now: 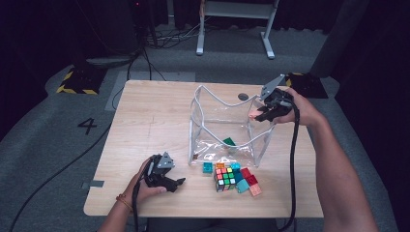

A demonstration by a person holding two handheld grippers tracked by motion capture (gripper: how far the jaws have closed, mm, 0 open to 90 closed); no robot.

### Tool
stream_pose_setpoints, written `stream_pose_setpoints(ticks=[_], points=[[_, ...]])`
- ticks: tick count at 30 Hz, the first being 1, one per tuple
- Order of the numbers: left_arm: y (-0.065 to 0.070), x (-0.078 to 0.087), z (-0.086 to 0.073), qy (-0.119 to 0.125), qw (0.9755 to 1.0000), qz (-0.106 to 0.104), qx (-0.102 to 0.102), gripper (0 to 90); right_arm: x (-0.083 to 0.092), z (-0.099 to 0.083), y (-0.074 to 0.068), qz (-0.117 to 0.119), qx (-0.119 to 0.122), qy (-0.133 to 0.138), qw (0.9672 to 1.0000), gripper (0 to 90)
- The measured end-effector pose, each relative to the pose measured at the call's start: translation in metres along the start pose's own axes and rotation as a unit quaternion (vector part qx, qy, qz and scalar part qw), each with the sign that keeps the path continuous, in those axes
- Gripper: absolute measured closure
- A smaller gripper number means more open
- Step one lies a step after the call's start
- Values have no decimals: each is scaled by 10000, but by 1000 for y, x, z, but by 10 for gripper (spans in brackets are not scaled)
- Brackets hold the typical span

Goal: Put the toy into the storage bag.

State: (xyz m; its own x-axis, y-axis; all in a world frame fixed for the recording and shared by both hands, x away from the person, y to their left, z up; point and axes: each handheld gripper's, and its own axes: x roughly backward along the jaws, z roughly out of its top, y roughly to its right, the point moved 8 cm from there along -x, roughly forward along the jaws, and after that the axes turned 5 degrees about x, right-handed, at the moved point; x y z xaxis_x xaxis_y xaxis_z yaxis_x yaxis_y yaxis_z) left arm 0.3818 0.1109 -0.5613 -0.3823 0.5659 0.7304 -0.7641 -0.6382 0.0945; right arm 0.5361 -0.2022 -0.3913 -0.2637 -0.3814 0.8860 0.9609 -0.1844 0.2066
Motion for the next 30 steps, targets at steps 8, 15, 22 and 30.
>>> stream_pose_setpoints(ticks=[8, 15, 22, 30], points=[[0, 0, 0, -1, 10000, 2, -1, 141, 3, -6, 0, -47, -63, -29, 10000, 675], [0, 0, 0, -2, 10000, 3, -1, 141, 4, -1, 0, -98, 18, 231, 9997, 646], [0, 0, 0, -2, 10000, 1, -3, 140, 9, -1, -6, -105, -245, 558, 9981, 578], [0, 0, 0, -3, 10000, 1, -4, 140, 16, 1, -9, -192, -335, 1108, 9931, 516]])
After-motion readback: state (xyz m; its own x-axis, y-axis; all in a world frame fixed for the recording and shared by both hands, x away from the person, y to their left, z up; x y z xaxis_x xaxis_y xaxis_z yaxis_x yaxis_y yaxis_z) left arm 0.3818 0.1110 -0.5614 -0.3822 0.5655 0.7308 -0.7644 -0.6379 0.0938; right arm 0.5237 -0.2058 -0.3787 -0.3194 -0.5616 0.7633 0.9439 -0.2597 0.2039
